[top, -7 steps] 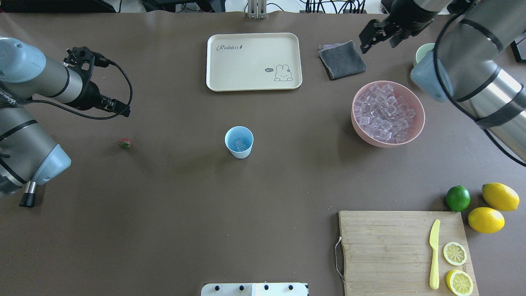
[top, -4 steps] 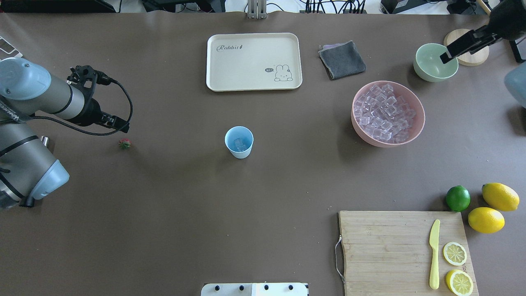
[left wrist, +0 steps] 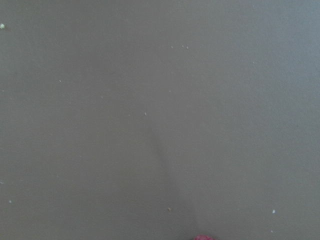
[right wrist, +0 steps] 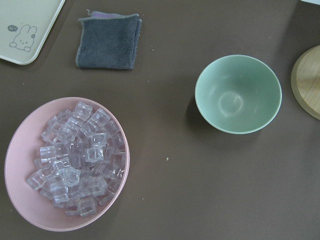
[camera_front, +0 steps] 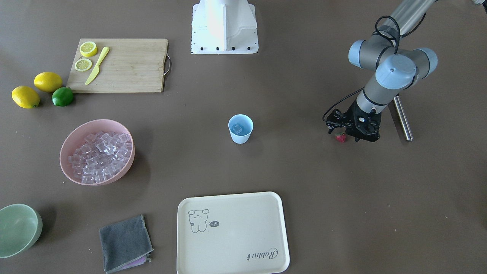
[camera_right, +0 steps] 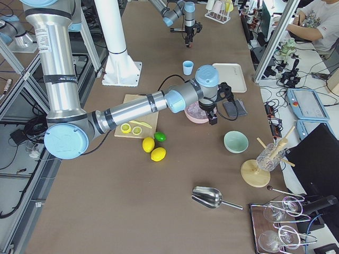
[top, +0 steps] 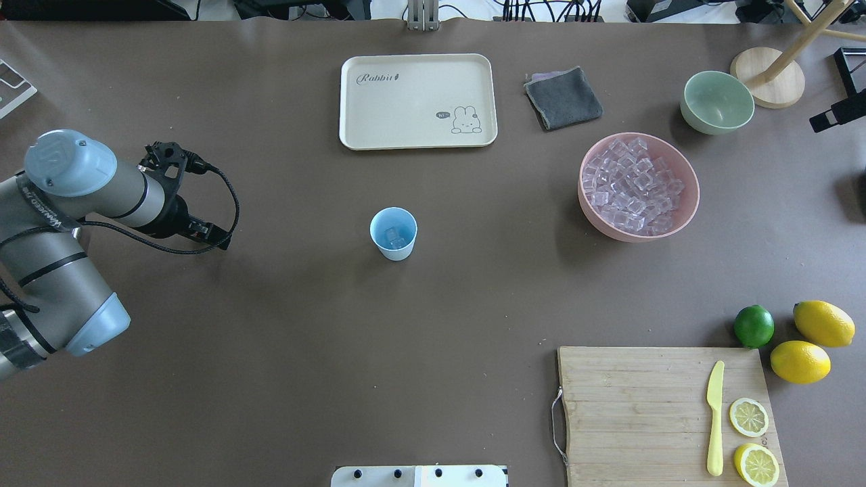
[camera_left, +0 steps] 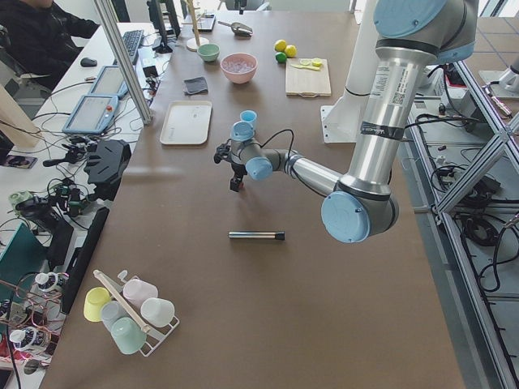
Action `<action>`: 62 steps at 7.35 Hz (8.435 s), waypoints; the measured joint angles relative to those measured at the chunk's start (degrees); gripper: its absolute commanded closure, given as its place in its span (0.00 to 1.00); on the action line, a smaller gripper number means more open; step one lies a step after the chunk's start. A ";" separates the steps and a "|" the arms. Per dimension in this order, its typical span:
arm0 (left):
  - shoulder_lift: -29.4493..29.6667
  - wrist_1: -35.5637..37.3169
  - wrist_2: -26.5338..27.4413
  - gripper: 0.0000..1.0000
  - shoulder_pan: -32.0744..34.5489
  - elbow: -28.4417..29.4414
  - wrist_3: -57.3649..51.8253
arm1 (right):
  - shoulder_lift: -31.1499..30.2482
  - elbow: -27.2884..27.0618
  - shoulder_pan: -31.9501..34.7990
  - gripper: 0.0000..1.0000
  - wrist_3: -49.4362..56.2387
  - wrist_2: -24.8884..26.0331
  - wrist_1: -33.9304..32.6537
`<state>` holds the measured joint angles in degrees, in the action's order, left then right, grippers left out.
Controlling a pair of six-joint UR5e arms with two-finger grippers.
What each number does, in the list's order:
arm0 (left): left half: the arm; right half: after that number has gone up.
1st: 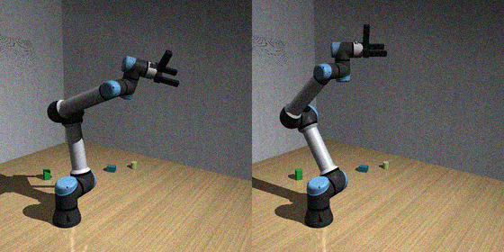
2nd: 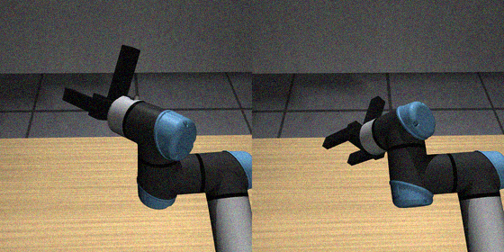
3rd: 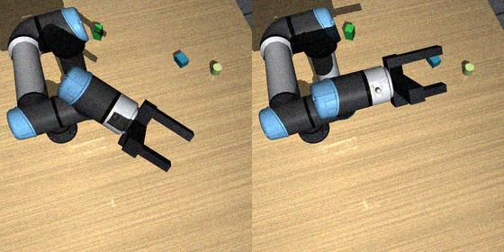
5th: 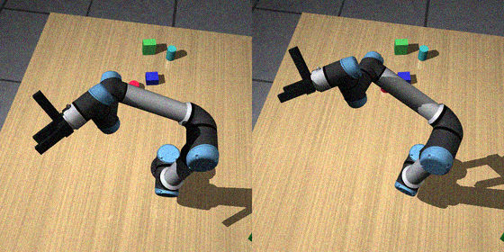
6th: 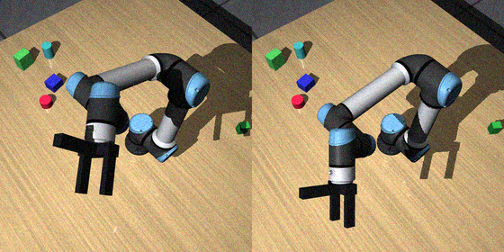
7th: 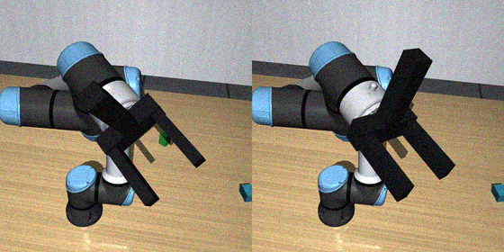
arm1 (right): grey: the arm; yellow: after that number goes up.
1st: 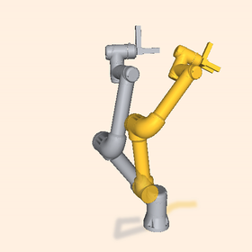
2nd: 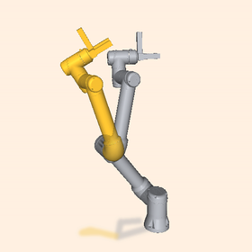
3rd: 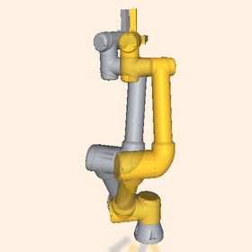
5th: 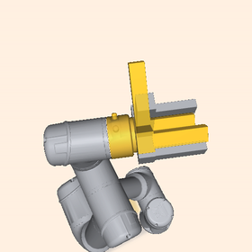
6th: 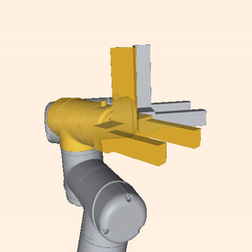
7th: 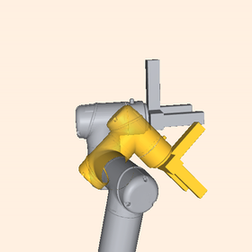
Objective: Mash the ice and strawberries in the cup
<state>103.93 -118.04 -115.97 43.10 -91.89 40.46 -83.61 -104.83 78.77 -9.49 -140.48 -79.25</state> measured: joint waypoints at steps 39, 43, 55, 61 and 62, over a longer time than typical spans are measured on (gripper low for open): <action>30.01 16.17 2.67 1.00 -6.92 2.15 17.71 | -11.39 0.18 4.69 0.05 18.02 0.33 1.88; 29.89 13.76 5.46 0.79 -8.62 3.15 18.00 | -11.51 1.42 5.10 0.05 18.83 0.53 1.92; 9.96 13.95 -6.99 0.27 18.97 0.78 3.70 | -10.88 0.24 5.20 0.04 15.24 0.48 2.07; 4.86 6.63 -8.12 0.24 24.31 13.12 -8.95 | -10.26 -0.17 5.25 0.01 14.53 2.56 2.12; 4.81 4.10 -8.11 0.24 24.15 15.06 -8.82 | -10.33 -0.47 5.25 0.01 14.41 2.69 2.09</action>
<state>108.73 -113.95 -124.08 67.25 -76.82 31.64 -93.93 -105.30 84.02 4.93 -137.78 -77.16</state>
